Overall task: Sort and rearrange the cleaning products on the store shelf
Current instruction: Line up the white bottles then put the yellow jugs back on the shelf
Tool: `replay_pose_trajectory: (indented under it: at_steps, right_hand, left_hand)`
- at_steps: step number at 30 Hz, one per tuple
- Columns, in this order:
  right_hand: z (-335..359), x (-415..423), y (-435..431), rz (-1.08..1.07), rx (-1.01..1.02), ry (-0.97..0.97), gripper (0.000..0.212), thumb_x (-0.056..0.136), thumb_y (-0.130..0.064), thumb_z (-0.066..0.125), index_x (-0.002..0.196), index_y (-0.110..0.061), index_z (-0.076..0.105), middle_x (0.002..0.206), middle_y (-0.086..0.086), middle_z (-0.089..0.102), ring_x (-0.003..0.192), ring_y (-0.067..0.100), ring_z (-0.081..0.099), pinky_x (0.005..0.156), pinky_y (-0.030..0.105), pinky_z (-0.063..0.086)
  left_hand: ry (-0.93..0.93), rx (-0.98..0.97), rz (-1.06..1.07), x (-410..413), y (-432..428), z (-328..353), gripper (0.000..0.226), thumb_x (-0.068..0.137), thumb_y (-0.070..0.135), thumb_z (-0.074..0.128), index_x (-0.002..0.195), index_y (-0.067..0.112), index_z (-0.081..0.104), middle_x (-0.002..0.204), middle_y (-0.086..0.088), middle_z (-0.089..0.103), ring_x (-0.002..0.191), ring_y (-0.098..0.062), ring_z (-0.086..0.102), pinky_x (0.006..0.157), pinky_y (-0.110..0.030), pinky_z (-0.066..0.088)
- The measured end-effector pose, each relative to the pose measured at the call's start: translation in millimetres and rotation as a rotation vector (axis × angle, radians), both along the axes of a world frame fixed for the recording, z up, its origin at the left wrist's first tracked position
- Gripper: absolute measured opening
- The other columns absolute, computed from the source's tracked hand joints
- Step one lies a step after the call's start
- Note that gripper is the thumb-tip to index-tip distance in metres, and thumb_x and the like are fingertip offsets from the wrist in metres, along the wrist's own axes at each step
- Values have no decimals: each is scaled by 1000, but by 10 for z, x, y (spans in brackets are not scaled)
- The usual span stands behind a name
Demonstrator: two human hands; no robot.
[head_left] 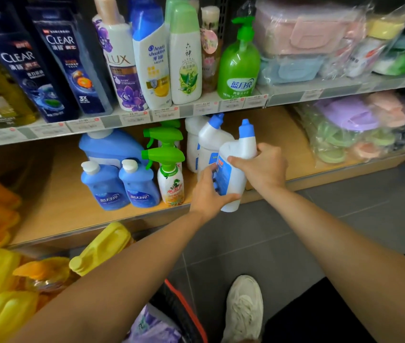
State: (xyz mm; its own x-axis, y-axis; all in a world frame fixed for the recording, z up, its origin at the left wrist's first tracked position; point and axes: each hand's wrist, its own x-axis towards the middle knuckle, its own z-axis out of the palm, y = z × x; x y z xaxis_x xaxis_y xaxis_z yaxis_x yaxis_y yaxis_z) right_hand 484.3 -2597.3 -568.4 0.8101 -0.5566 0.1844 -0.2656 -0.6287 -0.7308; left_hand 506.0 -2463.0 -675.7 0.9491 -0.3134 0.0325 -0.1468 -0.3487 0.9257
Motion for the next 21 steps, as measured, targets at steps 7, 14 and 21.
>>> replay_pose_trajectory:
  at_steps: [7, 14, 21]
  right_hand:
    - [0, 68, -15, 158, 56, 93, 36, 65, -55, 82, 77, -23, 69, 70, -12, 66, 65, 4, 63, 54, 24, 44]
    - [337, 328, -269, 609, 393, 121, 48, 84, -9, 77, 125, -32, 66, 99, 0, 62, 79, 14, 64, 62, 25, 57]
    - [262, 474, -90, 480, 323, -12, 13, 86, -6, 75, 97, -12, 70, 93, 3, 63, 65, 15, 67, 69, 35, 61]
  left_hand:
    - [99, -63, -143, 99, 114, -150, 97, 84, 13, 82, 160, 21, 21, 155, -1, 40, 138, -19, 44, 107, -36, 49]
    - [44, 29, -275, 262, 359, -124, 71, 93, 6, 69, 154, 22, 37, 139, 2, 52, 109, -17, 58, 87, -21, 56]
    - [-65, -7, 59, 19, 166, -227, 63, 83, 30, 82, 140, 22, 56, 127, 4, 67, 111, -12, 64, 86, -33, 60]
